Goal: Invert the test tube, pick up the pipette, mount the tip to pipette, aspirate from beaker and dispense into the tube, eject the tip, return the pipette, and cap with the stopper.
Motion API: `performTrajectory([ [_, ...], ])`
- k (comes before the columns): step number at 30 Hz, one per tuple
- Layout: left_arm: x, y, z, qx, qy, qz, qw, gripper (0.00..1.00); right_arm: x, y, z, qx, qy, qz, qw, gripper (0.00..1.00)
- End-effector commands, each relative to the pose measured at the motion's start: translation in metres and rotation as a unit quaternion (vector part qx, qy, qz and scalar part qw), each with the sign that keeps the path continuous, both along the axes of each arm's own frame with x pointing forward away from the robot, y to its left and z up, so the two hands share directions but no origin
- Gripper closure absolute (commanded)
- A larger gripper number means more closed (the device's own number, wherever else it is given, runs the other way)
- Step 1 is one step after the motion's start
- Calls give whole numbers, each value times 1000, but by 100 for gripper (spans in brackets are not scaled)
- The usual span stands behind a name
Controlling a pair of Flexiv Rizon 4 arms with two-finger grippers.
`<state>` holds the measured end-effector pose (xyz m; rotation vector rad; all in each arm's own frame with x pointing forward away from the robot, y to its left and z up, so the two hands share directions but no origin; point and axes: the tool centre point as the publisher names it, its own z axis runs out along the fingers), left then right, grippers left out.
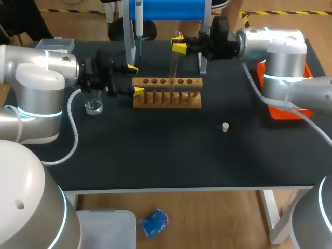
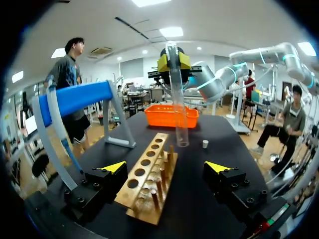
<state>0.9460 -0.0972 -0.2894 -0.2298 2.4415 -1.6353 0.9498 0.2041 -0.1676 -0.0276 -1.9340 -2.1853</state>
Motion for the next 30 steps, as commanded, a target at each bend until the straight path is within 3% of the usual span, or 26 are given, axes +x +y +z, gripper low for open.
performTrajectory([
  [1, -11, -3, 21, 37, -177, -30, 983, 0, -13, -12, 4, 34, 199, 50, 978, 100],
  [3, -14, -6, 26, 61, -236, -32, 969, 0, -20, -13, 1, 33, 258, 77, 962, 100],
  [4, -13, -6, 29, 57, -239, -29, 969, 0, -23, -14, -1, 13, 259, 83, 962, 100],
  [16, -13, -6, 29, 57, -239, -29, 969, 0, -23, -14, -1, 13, 259, 83, 962, 100],
  [17, -13, -7, 31, 131, -304, -32, 943, 0, -23, -14, -1, 13, 259, 83, 962, 100],
  [18, -12, -7, 33, 199, -374, -19, 906, 0, -23, -14, -1, 13, 259, 83, 962, 100],
  [19, -12, -7, 39, 177, -432, 6, 884, 0, -22, -16, -2, -3, 286, 75, 955, 100],
  [20, -15, -8, 45, 212, -513, 18, 832, 0, -21, -18, -3, 0, 331, 73, 941, 100],
  [22, -26, -12, 53, 219, -644, 8, 733, 0, -21, -22, -2, -14, 411, 56, 910, 100],
  [23, -29, -15, 54, 264, -673, 12, 691, 0, -21, -24, -1, -29, 451, 52, 891, 100],
  [24, -31, -18, 53, 275, -686, -2, 673, 0, -23, -26, 0, -45, 480, 42, 875, 100],
  [25, -31, -18, 53, 275, -686, -2, 673, 0, -23, -30, 1, -69, 496, 25, 865, 100],
  [30, -31, -18, 53, 275, -686, -2, 673, 0, -23, -30, 1, -69, 496, 25, 865, 100],
])
